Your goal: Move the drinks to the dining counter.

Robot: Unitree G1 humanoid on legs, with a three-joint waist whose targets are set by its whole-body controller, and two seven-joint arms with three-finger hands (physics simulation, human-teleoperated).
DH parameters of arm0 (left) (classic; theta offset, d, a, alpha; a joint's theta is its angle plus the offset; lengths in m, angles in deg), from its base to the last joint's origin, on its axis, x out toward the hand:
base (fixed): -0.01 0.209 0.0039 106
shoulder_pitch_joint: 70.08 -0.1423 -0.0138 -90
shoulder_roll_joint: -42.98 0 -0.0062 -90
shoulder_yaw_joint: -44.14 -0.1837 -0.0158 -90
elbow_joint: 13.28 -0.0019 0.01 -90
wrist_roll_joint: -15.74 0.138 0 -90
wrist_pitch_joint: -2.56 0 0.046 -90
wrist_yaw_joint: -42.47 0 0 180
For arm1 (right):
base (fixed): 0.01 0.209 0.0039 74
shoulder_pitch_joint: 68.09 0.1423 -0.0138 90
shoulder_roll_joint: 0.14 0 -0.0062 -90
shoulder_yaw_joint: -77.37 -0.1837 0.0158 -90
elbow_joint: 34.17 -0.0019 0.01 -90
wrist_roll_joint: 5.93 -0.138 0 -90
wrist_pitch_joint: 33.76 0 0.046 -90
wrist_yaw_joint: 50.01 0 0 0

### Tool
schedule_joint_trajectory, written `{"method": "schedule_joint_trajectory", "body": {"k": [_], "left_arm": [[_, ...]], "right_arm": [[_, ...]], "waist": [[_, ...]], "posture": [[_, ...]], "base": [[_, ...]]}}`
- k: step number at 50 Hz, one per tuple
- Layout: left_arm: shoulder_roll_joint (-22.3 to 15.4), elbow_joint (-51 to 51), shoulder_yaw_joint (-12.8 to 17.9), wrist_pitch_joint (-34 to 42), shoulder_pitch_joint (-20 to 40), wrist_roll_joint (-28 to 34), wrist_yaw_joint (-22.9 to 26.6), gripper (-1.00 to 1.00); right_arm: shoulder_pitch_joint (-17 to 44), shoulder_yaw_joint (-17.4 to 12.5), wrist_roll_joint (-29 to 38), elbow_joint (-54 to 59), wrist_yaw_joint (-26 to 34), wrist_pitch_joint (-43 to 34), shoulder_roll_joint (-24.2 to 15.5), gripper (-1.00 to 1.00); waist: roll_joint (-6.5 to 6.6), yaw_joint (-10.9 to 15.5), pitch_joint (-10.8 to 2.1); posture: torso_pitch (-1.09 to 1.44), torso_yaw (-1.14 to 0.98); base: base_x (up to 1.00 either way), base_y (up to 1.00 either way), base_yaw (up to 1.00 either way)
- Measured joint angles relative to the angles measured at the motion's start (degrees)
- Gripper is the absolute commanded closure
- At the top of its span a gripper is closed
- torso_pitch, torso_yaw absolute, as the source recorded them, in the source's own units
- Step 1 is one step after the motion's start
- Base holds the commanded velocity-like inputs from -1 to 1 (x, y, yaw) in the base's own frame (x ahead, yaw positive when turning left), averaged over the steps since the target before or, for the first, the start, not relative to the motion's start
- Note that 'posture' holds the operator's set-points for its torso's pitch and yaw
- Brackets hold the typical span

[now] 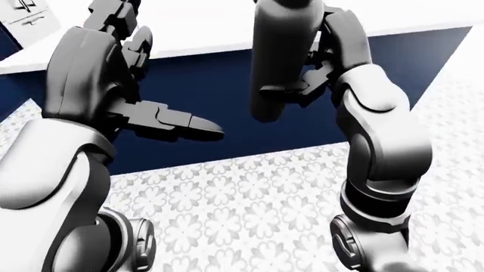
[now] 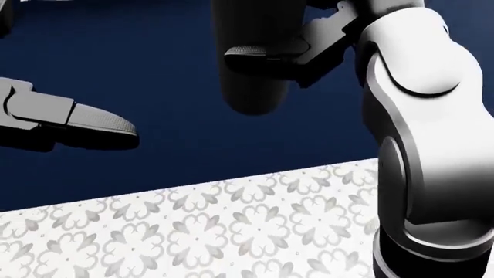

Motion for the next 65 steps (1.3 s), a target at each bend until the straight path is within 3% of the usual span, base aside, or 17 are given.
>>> {"method": "schedule_joint_trajectory", "body": {"k": [2,9,15,17,20,23,27,39,41,47,50,53,56,60,62,64,65], "left_arm": [[-0.4,0.3,0.9,-0.2,0.4,0.5,-0.2,-1.00],[-0.2,-1.1,0.9,0.0,-0.4,0.8,-0.4,-1.00],[-0.4,-0.5,0.9,-0.1,0.1,0.4,-0.1,-1.00],[-0.4,0.1,1.0,-0.5,0.5,0.5,-0.2,-1.00],[-0.4,0.2,0.8,-1.0,0.5,0.5,-0.2,-1.00],[0.1,-0.1,0.3,0.0,-0.6,0.4,-0.3,-1.00],[-0.4,-0.7,0.1,0.0,1.3,0.4,-0.3,-1.00],[-1.7,-1.4,0.3,0.0,3.6,0.3,0.4,-1.00],[-1.7,-0.8,0.7,0.0,2.2,0.6,0.2,-1.00],[-1.9,-1.6,0.5,0.0,4.0,0.9,0.1,-1.00],[-2.1,-1.6,0.7,0.0,4.3,1.0,0.0,-1.00],[-1.3,-1.9,-0.3,0.0,3.0,0.4,0.4,-1.00],[-1.7,-2.8,-0.5,0.0,4.0,-0.3,0.9,-1.00],[-2.3,-1.6,0.5,0.0,5.4,0.2,0.5,-1.00],[-2.2,-1.7,0.4,0.0,5.7,0.3,0.3,-1.00],[-2.3,-2.3,0.3,0.0,5.3,0.2,0.3,-1.00],[-2.1,-2.9,0.3,0.0,4.5,0.2,0.2,-1.00]], "right_arm": [[1.0,0.4,-0.9,0.5,-0.1,0.1,0.5,1.00],[0.3,1.5,-3.1,0.8,-0.3,-0.5,0.7,1.00],[-0.1,-0.2,-2.6,1.2,-1.9,-1.1,0.1,1.00],[0.3,-0.4,-2.9,0.4,-2.2,-0.7,-0.1,1.00],[0.8,-0.8,-3.5,-0.5,-2.7,1.0,-0.5,1.00],[0.8,-0.7,-4.3,1.0,-3.0,0.8,-1.0,1.00],[2.0,-1.4,-5.1,0.8,-3.4,-0.7,-1.9,1.00],[6.7,-1.9,-6.2,-0.9,-4.2,-3.6,-3.4,1.00],[5.8,-0.8,-7.2,-1.8,-3.7,-4.1,-2.7,1.00],[7.7,-0.3,-9.3,-1.6,-3.1,-5.7,-3.0,1.00],[8.8,-1.4,-9.3,-2.9,-3.7,-5.5,-3.5,1.00],[7.5,-2.3,-9.3,-3.9,-4.2,-6.3,-4.1,1.00],[8.3,-2.6,-9.1,-2.0,-4.7,-8.9,-4.6,1.00],[10.1,-2.9,-9.8,-4.0,-4.9,-8.9,-5.4,1.00],[11.1,-3.4,-10.1,-5.3,-5.0,-7.9,-5.8,1.00],[11.4,-3.7,-10.5,-5.5,-5.2,-7.2,-5.9,1.00],[10.7,-3.4,-10.7,-5.1,-5.2,-7.5,-5.8,1.00]], "waist": [[1.09,-0.5,0.05],[-2.72,-1.5,1.75],[-0.56,0.5,-0.81],[-1.69,0.4,-0.96],[-5.77,-0.2,0.08],[-6.65,-0.9,0.84],[-3.72,-0.6,2.76],[2.81,-2.4,1.49],[1.14,-1.9,1.89],[-0.42,-0.2,-1.17],[-2.65,0.2,-2.31],[-2.99,-1.2,2.56],[-4.61,-1.6,1.01],[-4.12,-2.0,-0.55],[-2.62,-1.6,-0.94],[0.31,-0.7,0.44],[0.33,-0.6,2.03]], "posture": [[0.00,0.00],[0.00,0.00],[0.00,0.00],[0.00,0.00],[0.00,0.00],[0.00,0.00],[0.00,0.00],[0.00,0.00],[0.00,0.00],[0.00,0.00],[0.00,0.00],[0.00,0.00],[0.00,0.00],[0.00,0.00],[0.00,0.00],[0.00,0.00],[0.00,0.00]], "base": [[0.00,0.00,0.00],[0.00,0.00,0.05],[0.00,0.00,0.96],[0.00,0.00,1.00],[0.01,0.10,0.66],[0.41,0.00,0.00],[1.00,0.00,0.00],[1.00,0.00,0.00],[1.00,0.00,0.00],[1.00,0.00,0.00],[1.00,0.00,0.00],[1.00,0.00,0.00],[1.00,0.00,0.00],[0.88,0.00,0.00],[0.67,0.00,0.00],[0.62,0.00,0.00],[0.62,0.00,0.00]]}}
